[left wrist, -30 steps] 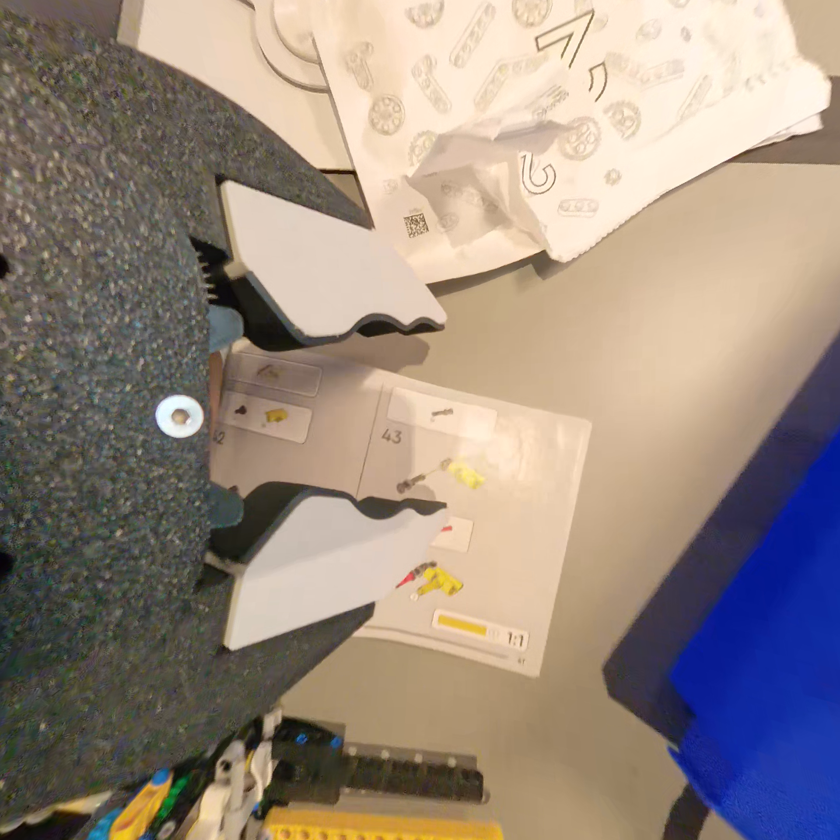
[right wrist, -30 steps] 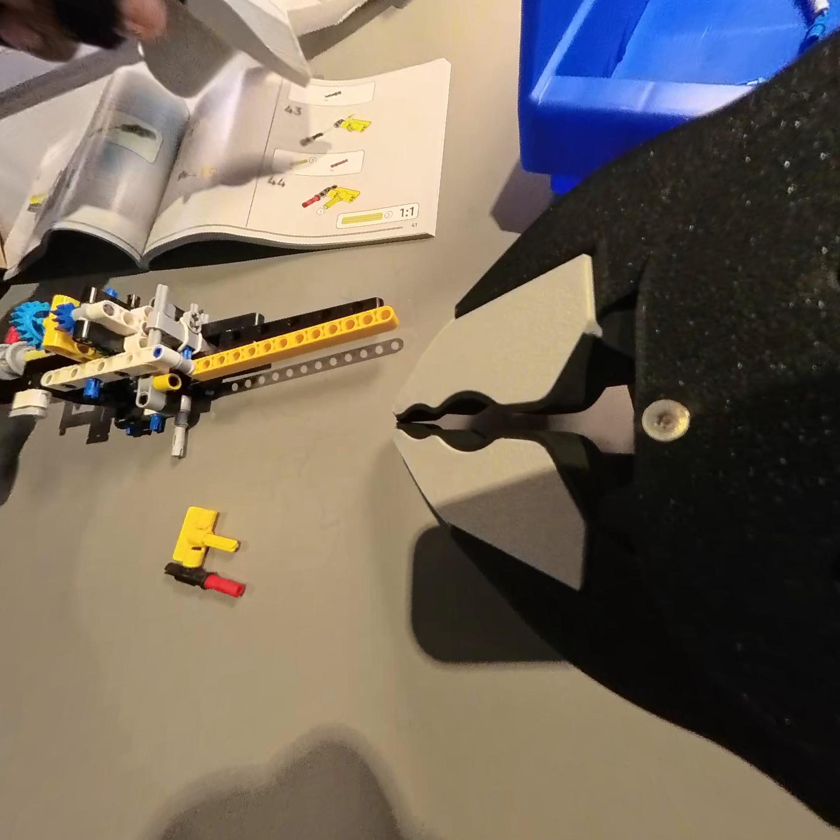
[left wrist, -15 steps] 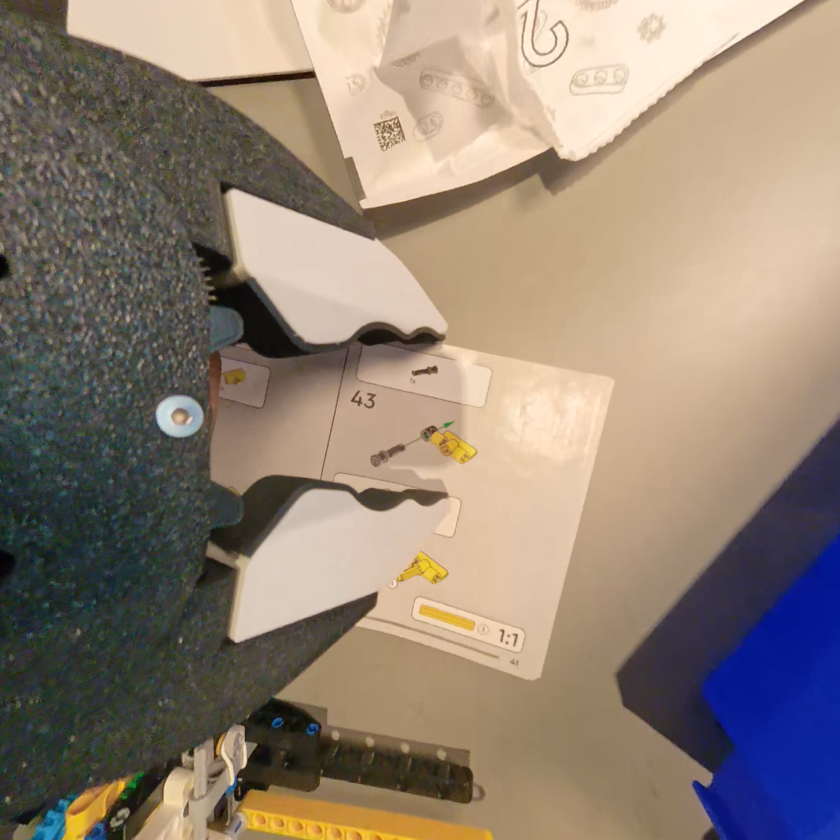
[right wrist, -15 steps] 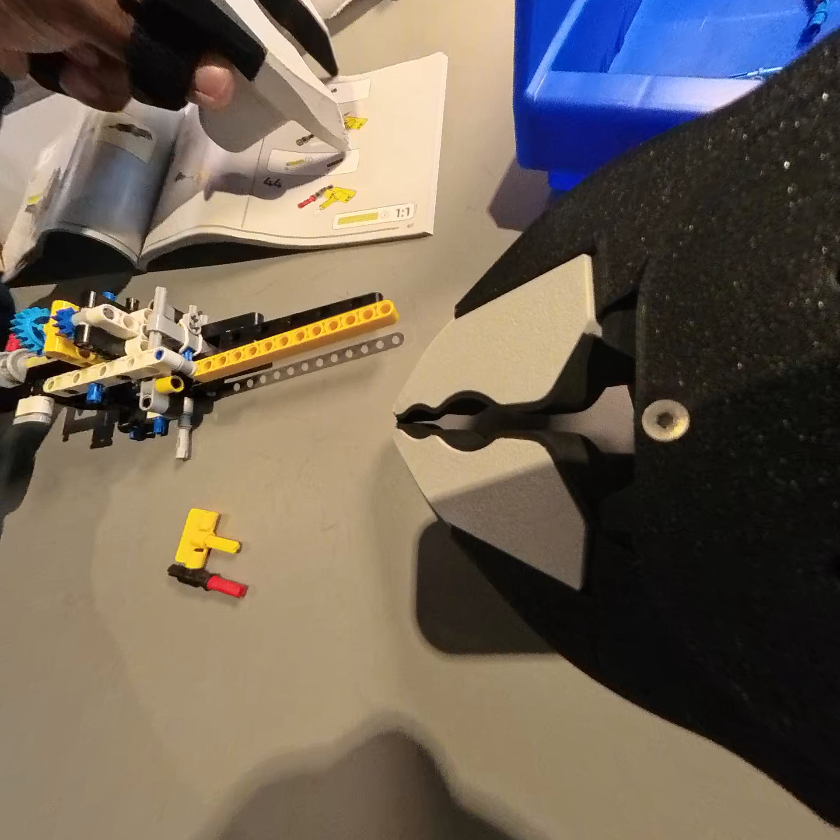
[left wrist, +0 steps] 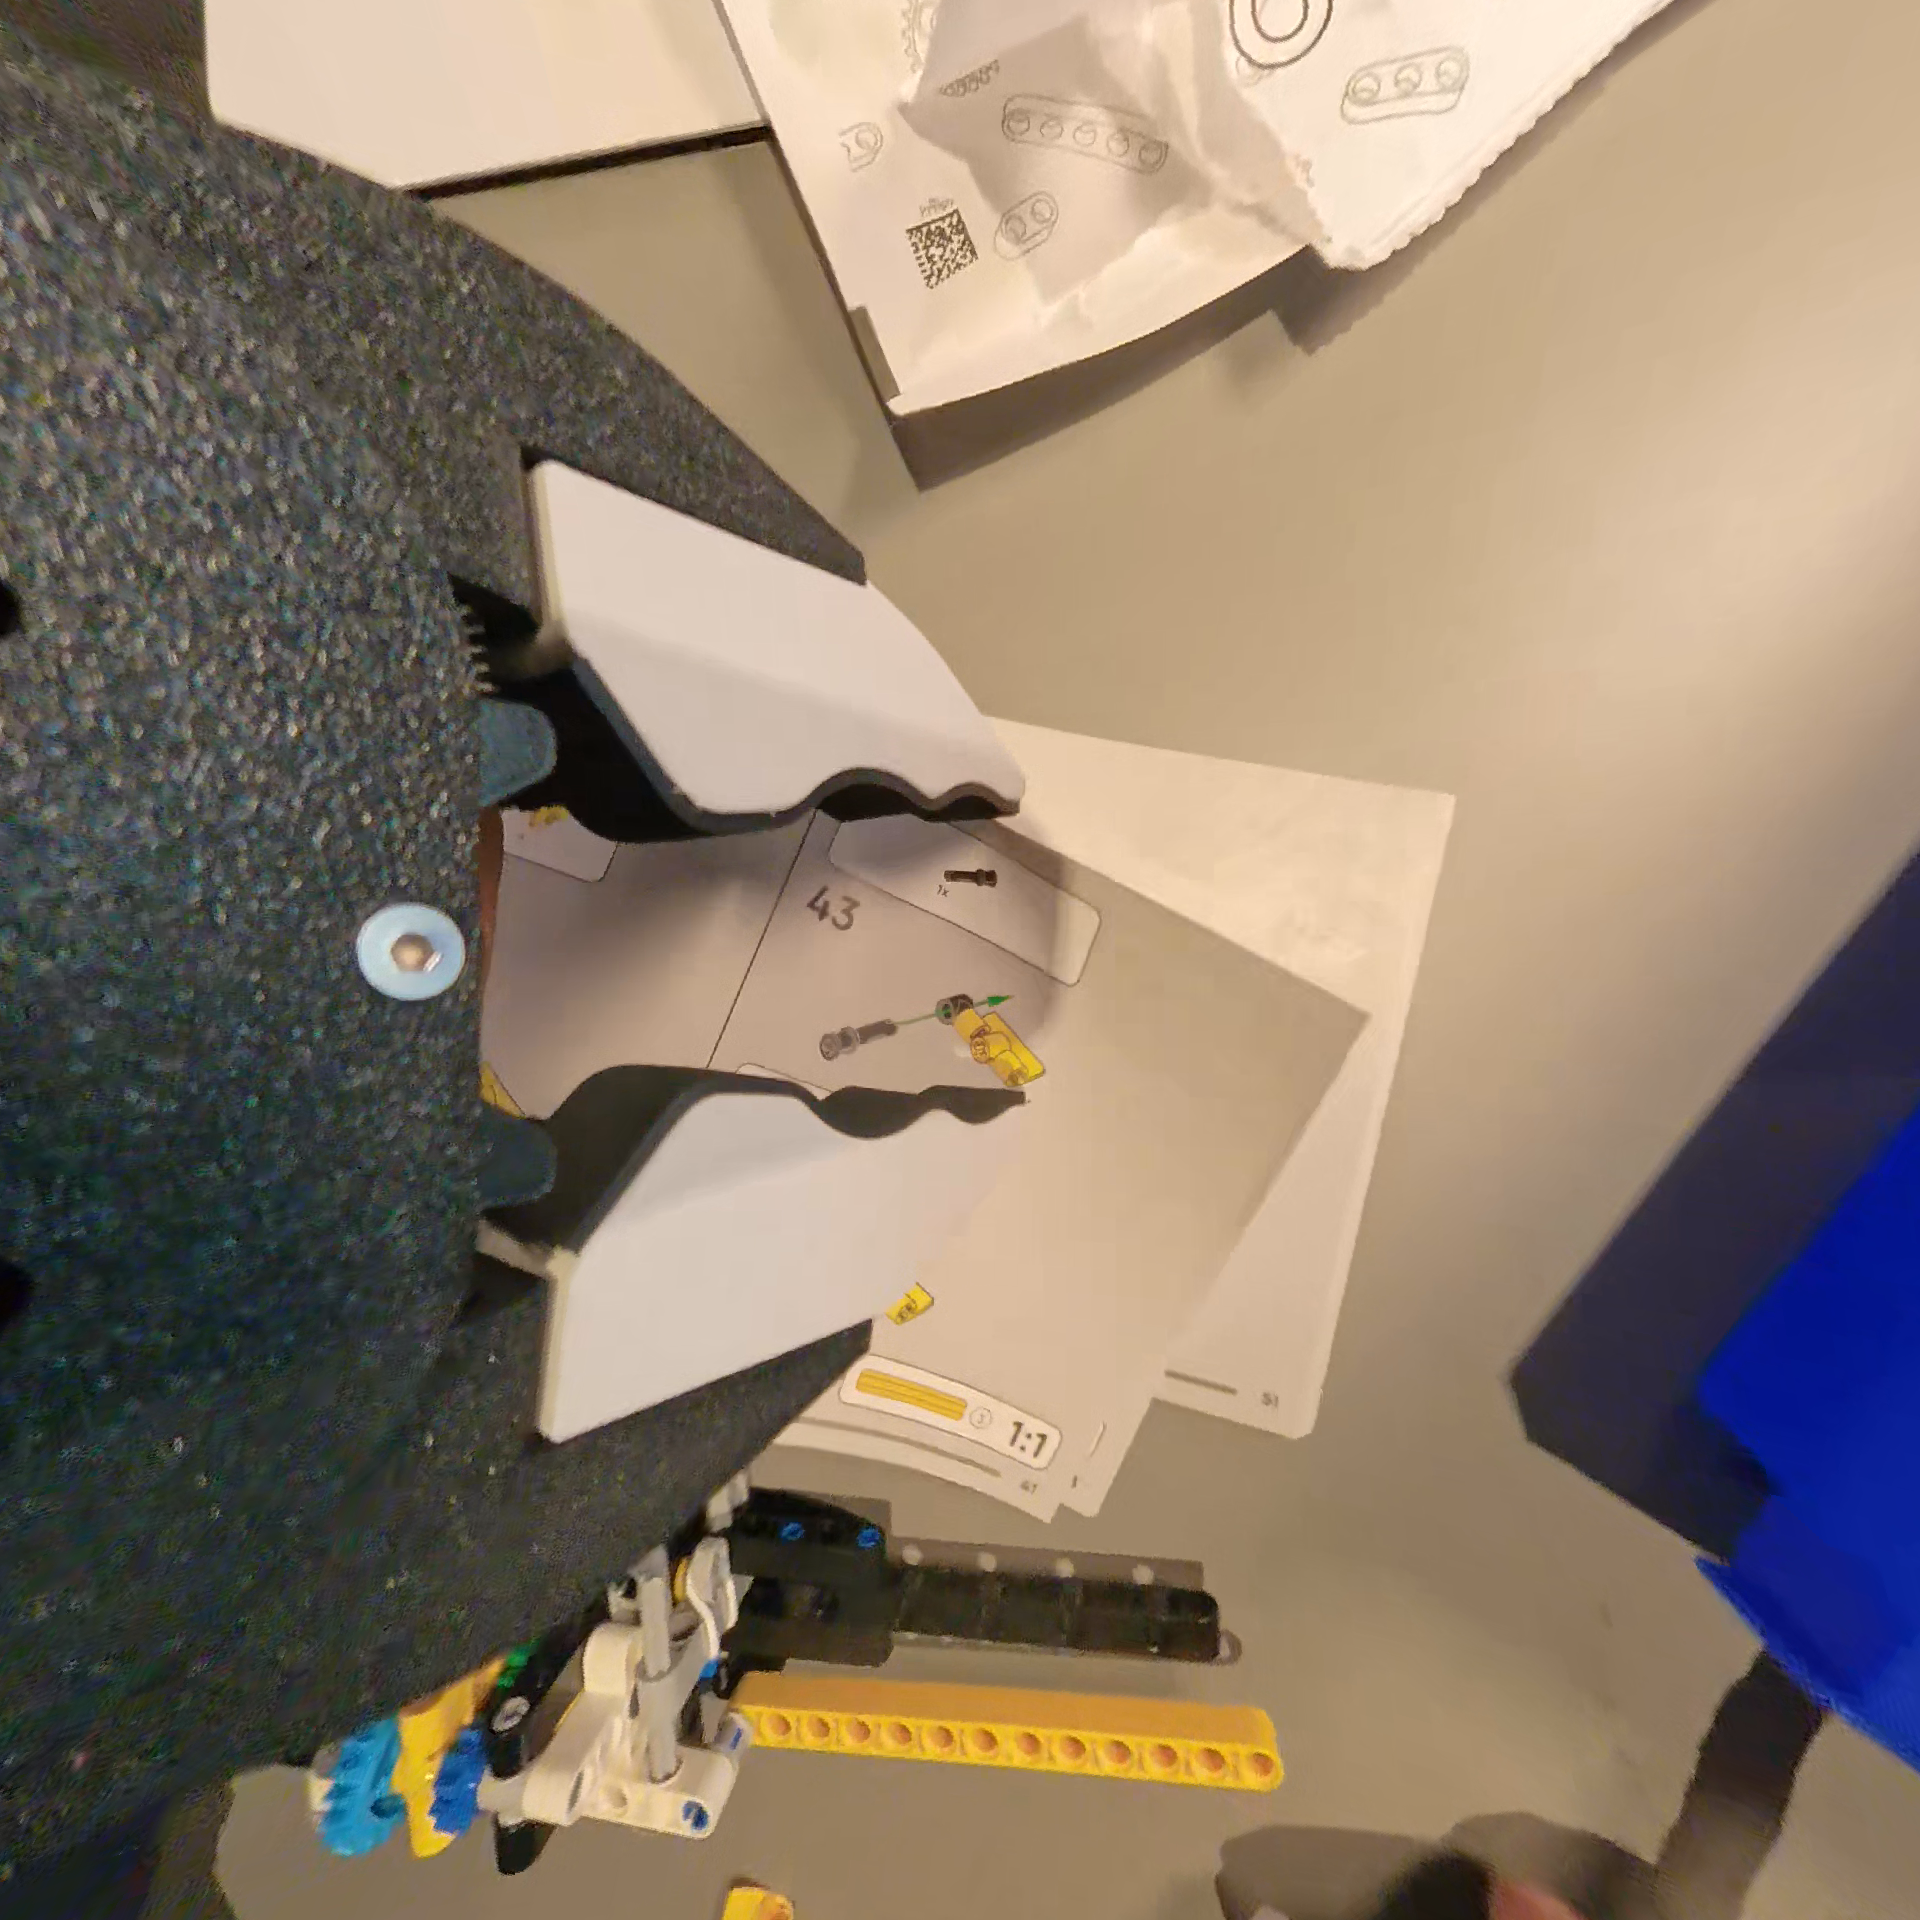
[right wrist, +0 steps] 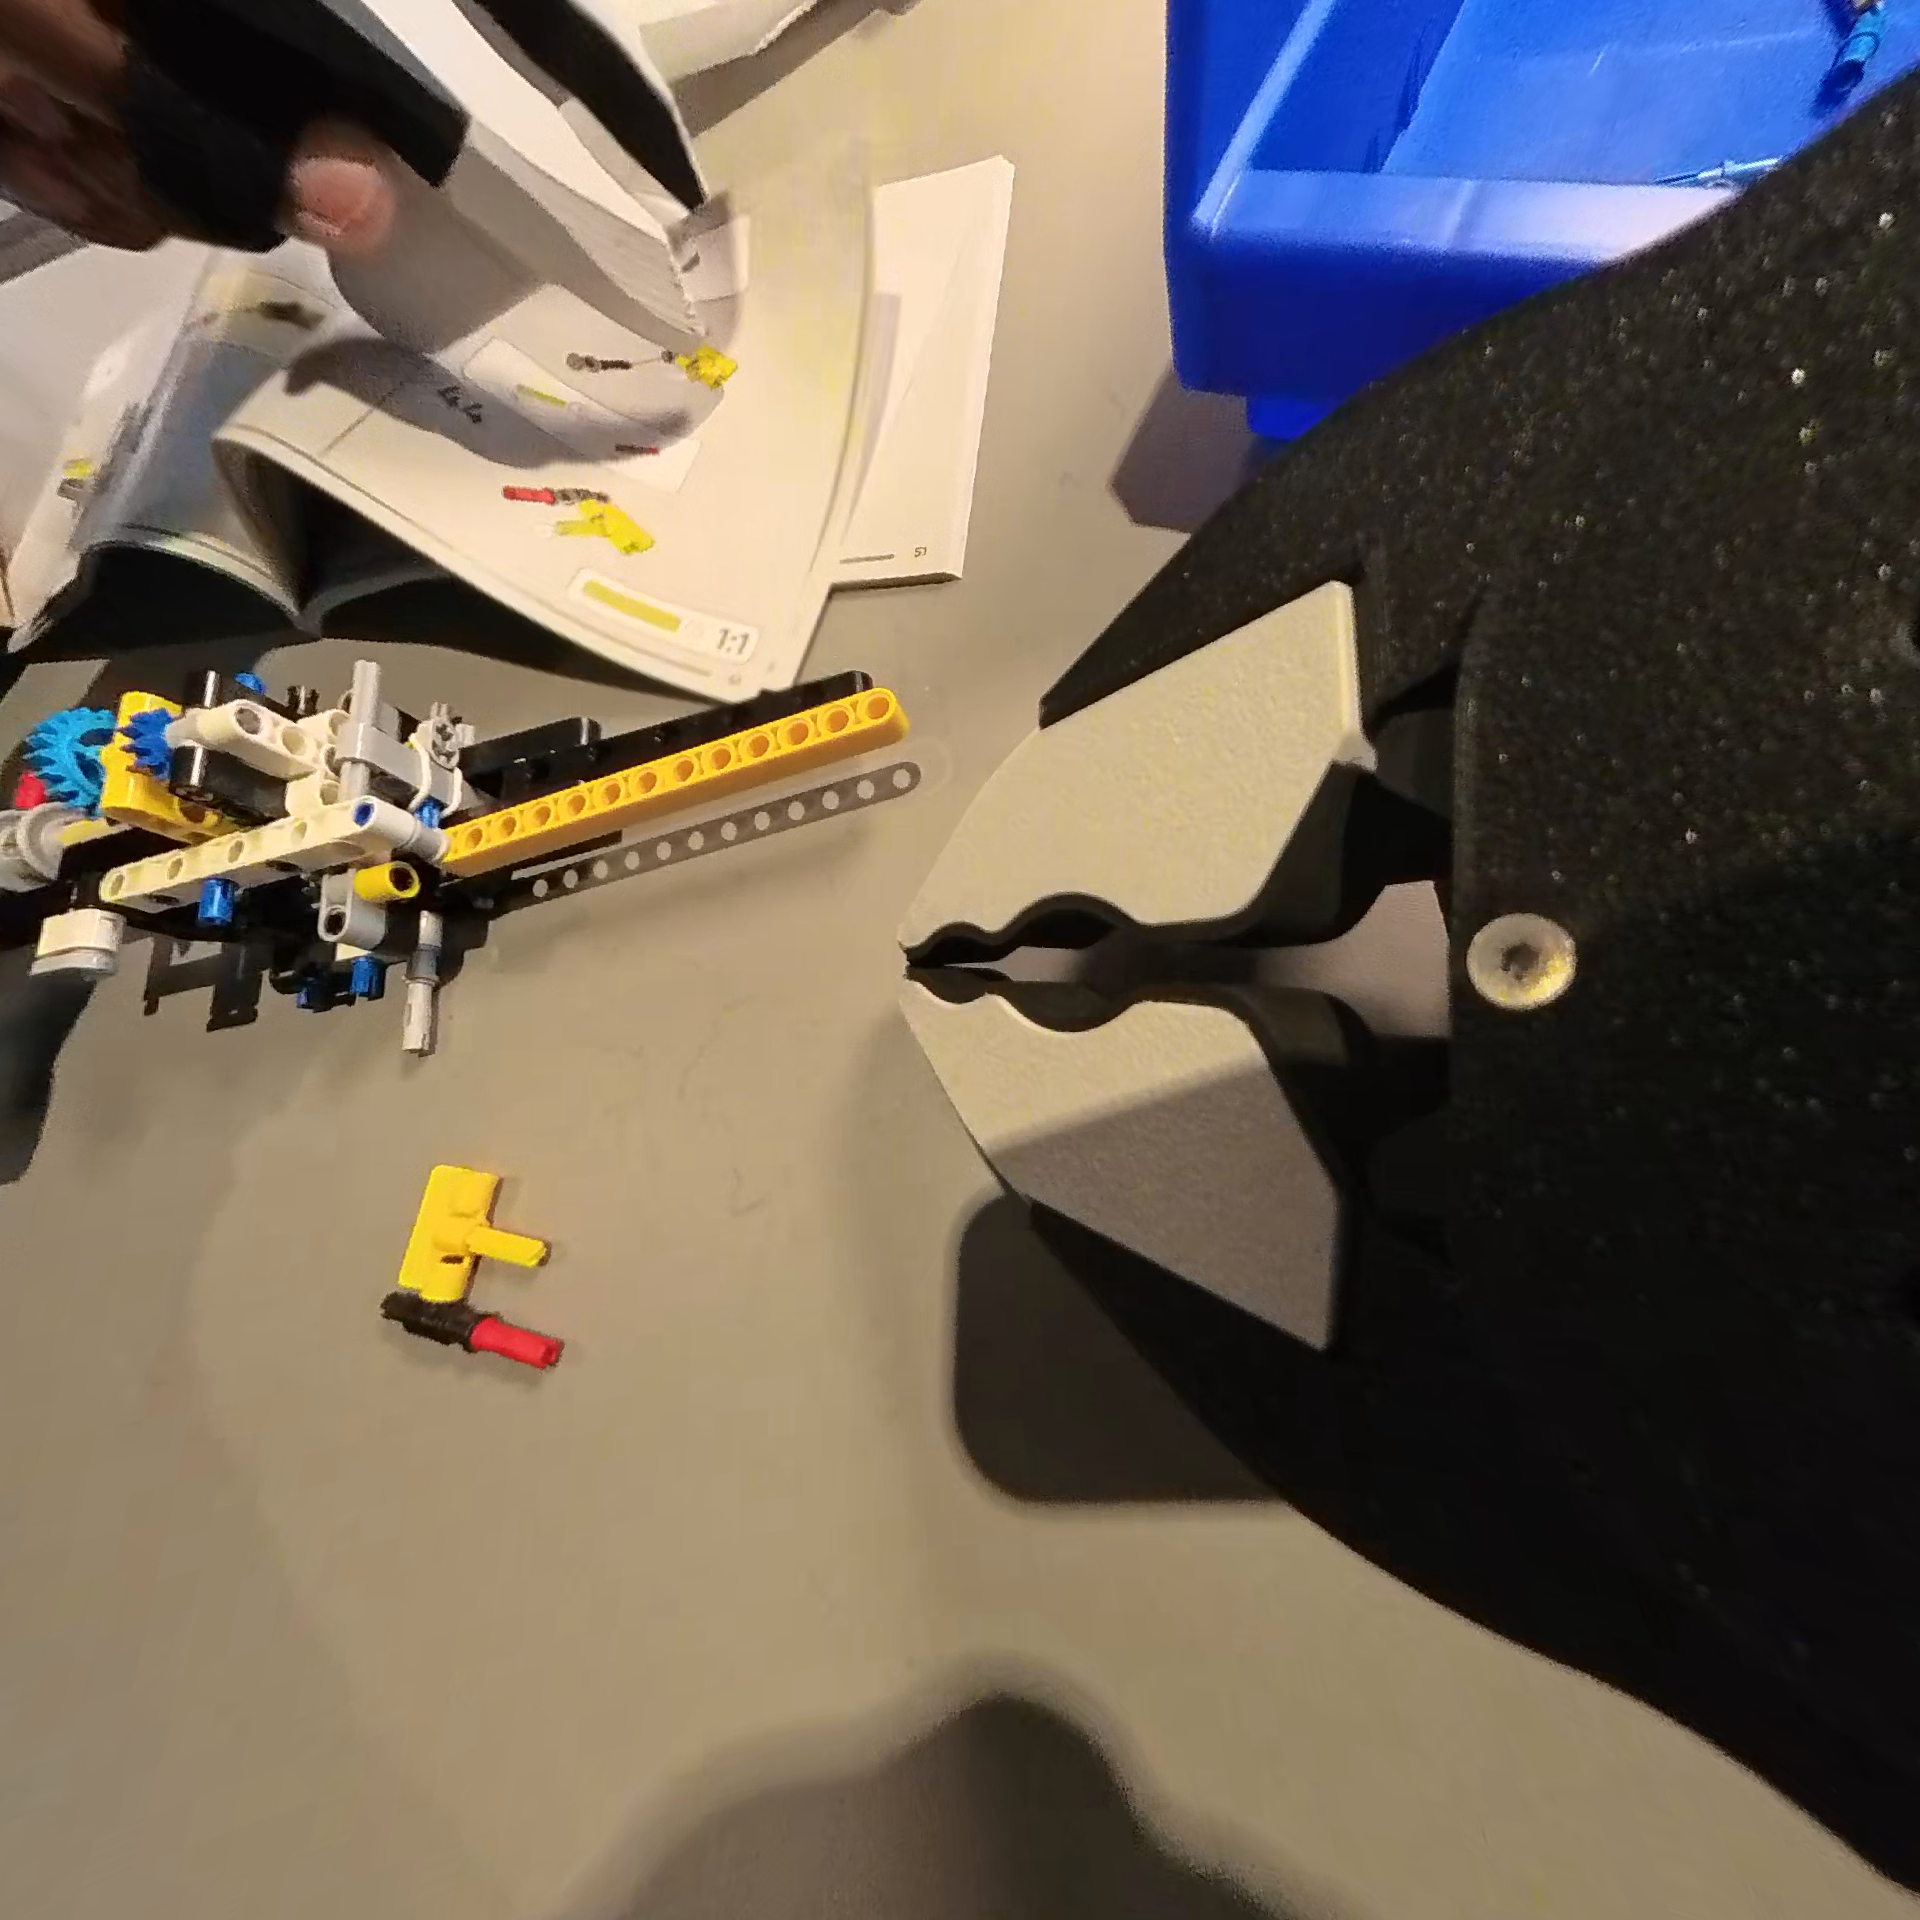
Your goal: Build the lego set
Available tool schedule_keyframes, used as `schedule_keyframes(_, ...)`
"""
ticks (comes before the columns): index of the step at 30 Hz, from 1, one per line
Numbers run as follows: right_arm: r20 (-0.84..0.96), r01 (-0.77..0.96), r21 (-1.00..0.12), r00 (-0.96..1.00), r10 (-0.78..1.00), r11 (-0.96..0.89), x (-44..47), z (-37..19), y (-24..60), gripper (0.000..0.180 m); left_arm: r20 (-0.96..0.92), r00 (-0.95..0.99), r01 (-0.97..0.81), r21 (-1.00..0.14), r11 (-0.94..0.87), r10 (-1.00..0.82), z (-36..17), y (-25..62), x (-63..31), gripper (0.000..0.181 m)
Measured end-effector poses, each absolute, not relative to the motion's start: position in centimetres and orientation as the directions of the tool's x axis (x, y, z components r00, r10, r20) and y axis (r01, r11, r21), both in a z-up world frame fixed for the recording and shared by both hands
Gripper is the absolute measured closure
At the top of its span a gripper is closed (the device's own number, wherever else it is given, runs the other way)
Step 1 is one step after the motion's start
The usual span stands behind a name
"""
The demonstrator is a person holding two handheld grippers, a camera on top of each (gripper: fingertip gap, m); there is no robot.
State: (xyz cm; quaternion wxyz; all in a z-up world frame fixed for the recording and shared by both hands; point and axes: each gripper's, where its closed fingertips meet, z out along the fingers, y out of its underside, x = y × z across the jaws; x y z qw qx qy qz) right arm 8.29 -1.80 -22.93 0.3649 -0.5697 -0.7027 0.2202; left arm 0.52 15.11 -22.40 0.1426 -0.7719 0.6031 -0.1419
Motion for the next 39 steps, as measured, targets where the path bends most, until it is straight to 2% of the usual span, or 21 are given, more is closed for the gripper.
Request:
schedule_keyframes(1,0.263,0.640,-0.725,-0.084,0.961,0.254,8.3,-22.9,-1.8,0.180,0.050,0.224,-0.895,-0.385,-0.226,-0.973,-22.4,14.9,0.3,0.131)
schedule_keyframes(16,0.271,0.641,-0.724,-0.077,0.960,0.255,8.2,-22.9,-1.6,0.178,0.025,0.197,-0.892,-0.411,-0.190,-0.980,-21.6,14.8,-0.6,0.146)
schedule_keyframes(21,0.404,0.642,-0.714,0.053,0.913,0.279,8.0,-21.4,0.9,0.178,0.031,0.197,-0.890,-0.413,-0.192,-0.980,-21.8,15.0,-0.6,0.145)
schedule_keyframes(27,0.313,0.519,-0.846,0.301,0.901,0.121,7.0,-17.7,4.6,0.176,0.035,0.205,-0.882,-0.427,-0.200,-0.978,-21.6,15.2,-0.7,0.146)
schedule_keyframes(39,0.139,0.488,-0.855,0.545,0.827,-0.178,4.3,-19.9,10.4,0.169,0.046,0.199,-0.879,-0.434,-0.199,-0.979,-21.7,15.2,-0.6,0.146)
